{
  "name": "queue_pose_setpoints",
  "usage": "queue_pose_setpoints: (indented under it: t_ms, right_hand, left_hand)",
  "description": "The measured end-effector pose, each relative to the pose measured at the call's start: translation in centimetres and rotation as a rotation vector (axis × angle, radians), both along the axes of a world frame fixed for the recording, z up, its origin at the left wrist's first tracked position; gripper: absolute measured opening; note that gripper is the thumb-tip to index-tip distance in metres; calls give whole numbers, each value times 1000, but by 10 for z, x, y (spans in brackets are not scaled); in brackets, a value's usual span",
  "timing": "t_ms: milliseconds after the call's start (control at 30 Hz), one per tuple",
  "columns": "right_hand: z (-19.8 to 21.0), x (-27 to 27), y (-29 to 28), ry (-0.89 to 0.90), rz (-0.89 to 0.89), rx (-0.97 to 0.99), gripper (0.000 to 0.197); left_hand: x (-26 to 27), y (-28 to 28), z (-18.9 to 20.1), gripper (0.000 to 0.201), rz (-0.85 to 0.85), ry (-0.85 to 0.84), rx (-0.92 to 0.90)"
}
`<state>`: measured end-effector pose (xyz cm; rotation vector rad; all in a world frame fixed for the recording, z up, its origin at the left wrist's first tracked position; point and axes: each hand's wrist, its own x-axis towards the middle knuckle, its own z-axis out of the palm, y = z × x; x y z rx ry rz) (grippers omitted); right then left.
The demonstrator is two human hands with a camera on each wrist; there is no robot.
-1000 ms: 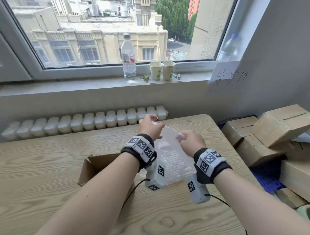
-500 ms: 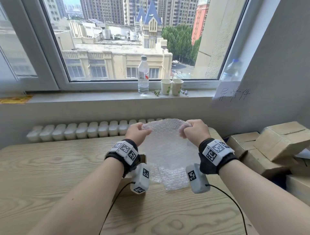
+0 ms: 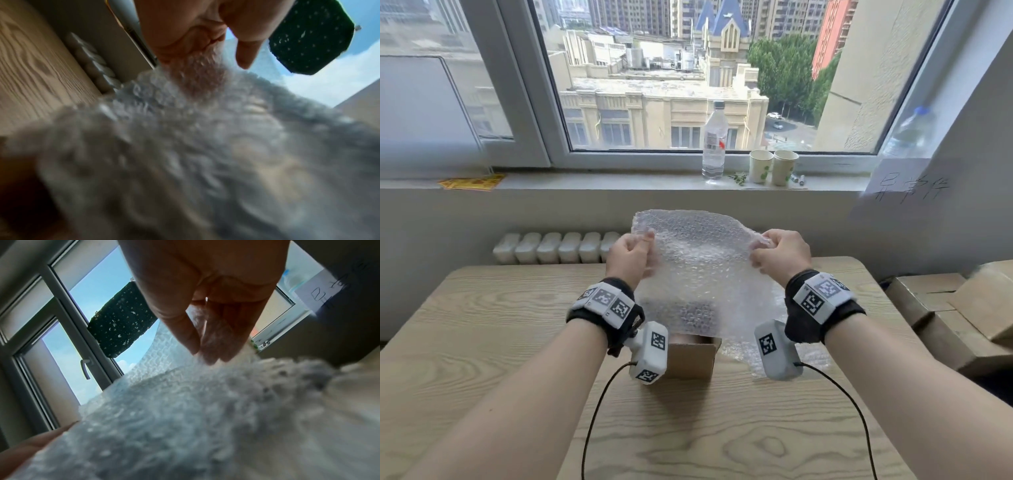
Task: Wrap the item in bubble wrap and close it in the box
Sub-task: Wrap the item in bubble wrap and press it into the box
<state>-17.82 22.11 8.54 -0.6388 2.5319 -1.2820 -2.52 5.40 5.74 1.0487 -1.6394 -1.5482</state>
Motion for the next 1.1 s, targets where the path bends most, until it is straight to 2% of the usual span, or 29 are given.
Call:
queue_pose_setpoints:
  t_ms: [100,167,300,367,433,467,533,600,633,700,767,833,900,1100]
  right_hand:
    - [-14,0,-13,-31,-1,-20,7]
    - [-24,-1,-21,-59,12,-16,5]
    - [-42,8,-32,-157,68,14,17]
    - [-51,12,-35,-170,87,52,20]
    - [-56,17,-36,-182,112,119,16]
    - [-57,19,-36,-168,134,179,18]
    - [-57,21,-35,-48,178,328,42]
    - [-52,25,-33,171,213,378,56]
    - [-48,28,-32,282,233,356,55]
    - [-44,32,-33,434,284,297,38]
    - [-42,38,-37,422,425,323,25]
    - [-48,48,-42,291,630,449,24]
    - [-58,57,-46,208,749,575,21]
    - [-69,60,-51,289,756,608,32]
  left_hand:
    - [16,-1,-12,15,-166,-127,175]
    - [26,-4,-24,10,-209,-224,235]
    - [34,-10,-48,22,-239,-551,34]
    - [32,-9,-51,25,-333,-628,4]
    - [29,-5,-51,15,-418,-687,-55]
    - [27,-4,-50,22,-453,-733,-89]
    - [24,1,-49,36,-502,-866,-177]
    - [21,2,-50,39,-504,-956,-249]
    - [20,2,-51,39,-515,-988,-268]
    - [20,3,-51,41,-556,-1057,-290]
    - [20,1,-52,37,-583,-1099,-299]
    - [21,1,-51,34,-598,-1111,-289]
    - [21,-3,-52,38,-604,-1116,-268]
    - [32,-9,-58,46,-622,-1069,-236]
